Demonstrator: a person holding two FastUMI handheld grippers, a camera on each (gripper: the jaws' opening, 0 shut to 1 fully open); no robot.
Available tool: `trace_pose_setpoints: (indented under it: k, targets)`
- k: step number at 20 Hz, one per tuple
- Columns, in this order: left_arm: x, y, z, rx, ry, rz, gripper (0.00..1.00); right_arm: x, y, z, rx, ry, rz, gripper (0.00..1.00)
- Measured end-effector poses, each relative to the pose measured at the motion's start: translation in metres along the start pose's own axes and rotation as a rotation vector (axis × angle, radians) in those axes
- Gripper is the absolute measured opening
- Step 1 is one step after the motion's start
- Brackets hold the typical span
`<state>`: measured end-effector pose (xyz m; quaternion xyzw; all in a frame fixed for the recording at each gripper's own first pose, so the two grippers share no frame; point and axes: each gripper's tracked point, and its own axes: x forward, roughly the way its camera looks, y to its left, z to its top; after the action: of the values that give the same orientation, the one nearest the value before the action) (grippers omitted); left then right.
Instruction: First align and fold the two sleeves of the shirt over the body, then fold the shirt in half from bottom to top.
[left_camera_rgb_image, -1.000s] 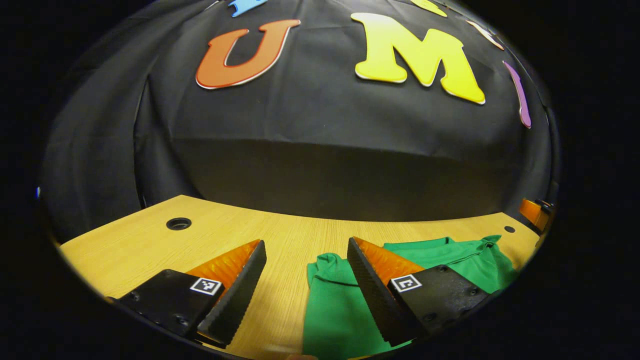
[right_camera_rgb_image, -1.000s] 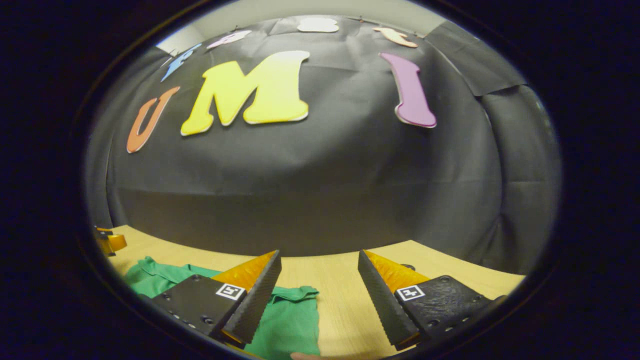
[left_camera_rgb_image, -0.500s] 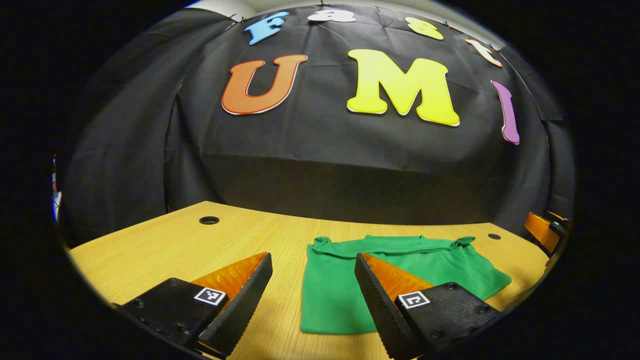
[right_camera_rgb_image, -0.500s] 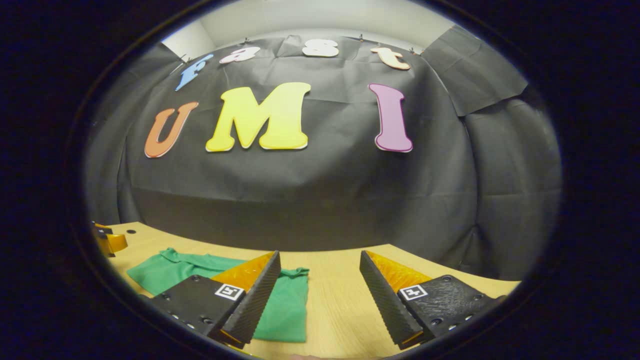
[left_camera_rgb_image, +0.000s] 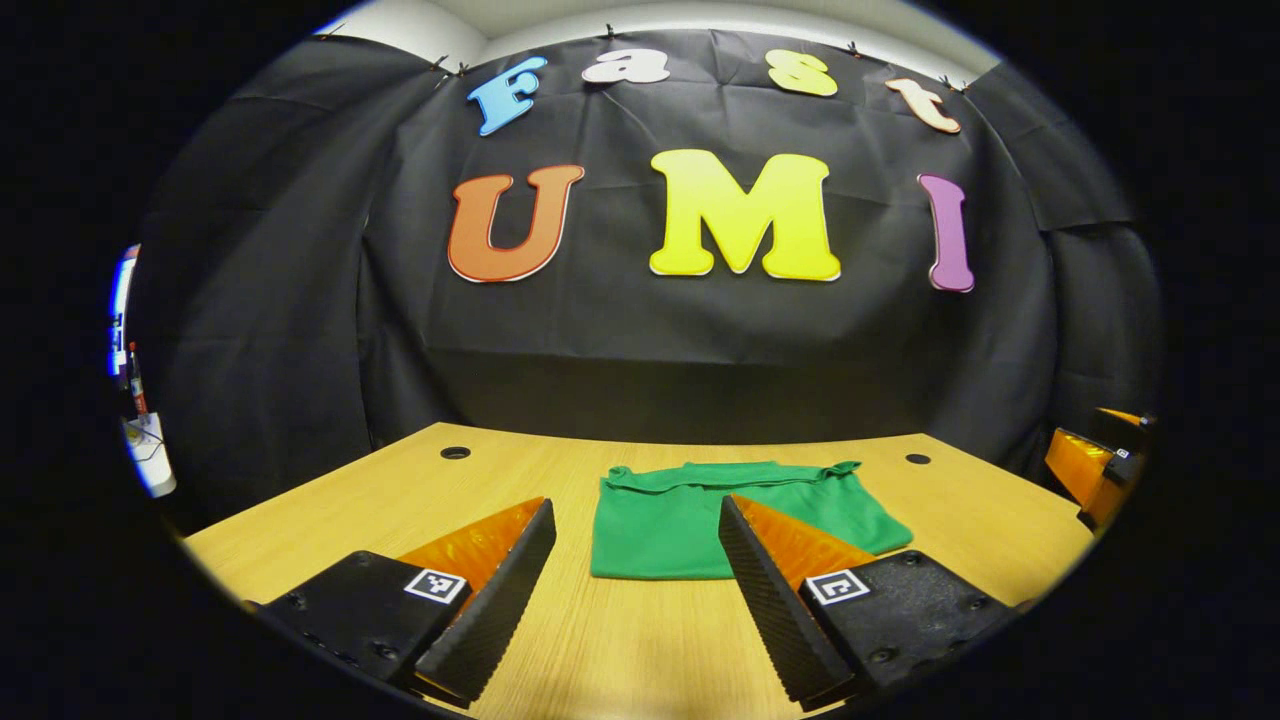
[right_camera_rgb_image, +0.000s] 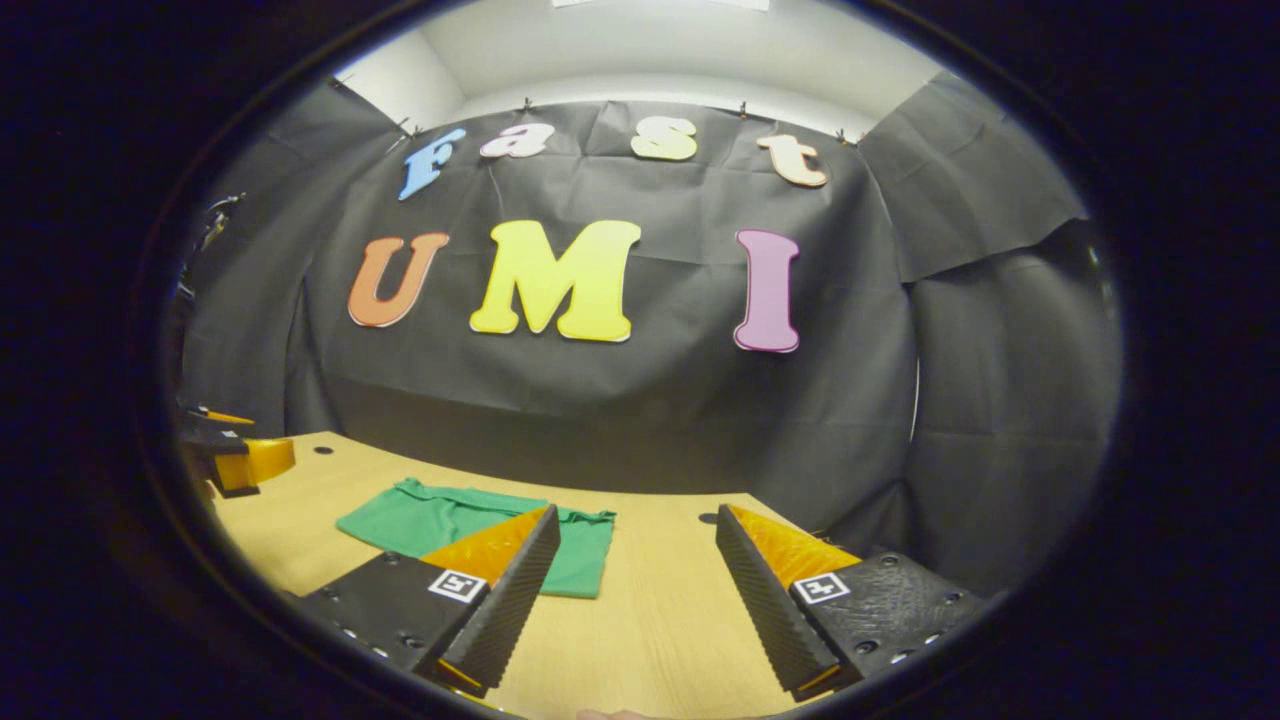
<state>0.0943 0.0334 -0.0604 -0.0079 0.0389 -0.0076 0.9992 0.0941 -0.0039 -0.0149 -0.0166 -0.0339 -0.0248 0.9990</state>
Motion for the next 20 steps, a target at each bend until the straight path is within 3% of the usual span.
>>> trace_pose_setpoints:
  k: [4,7,11,20]
  targets:
    - [-0.060,-0.012,0.026,0.064,-0.005,0.004,1.00,-0.068,-0.028,0.018,-0.020,0.014,-0.012,0.95]
    - [-0.100,-0.016,0.040,0.014,-0.061,-0.005,1.00,-0.099,-0.042,0.040,0.027,-0.018,-0.004,0.96]
    - [-0.117,-0.026,0.036,0.046,-0.055,-0.041,1.00,-0.108,-0.049,0.044,0.021,-0.036,-0.030,0.96]
    - [-0.113,-0.029,0.044,0.046,-0.110,-0.036,1.00,-0.101,-0.005,0.014,-0.066,0.025,0.120,0.97]
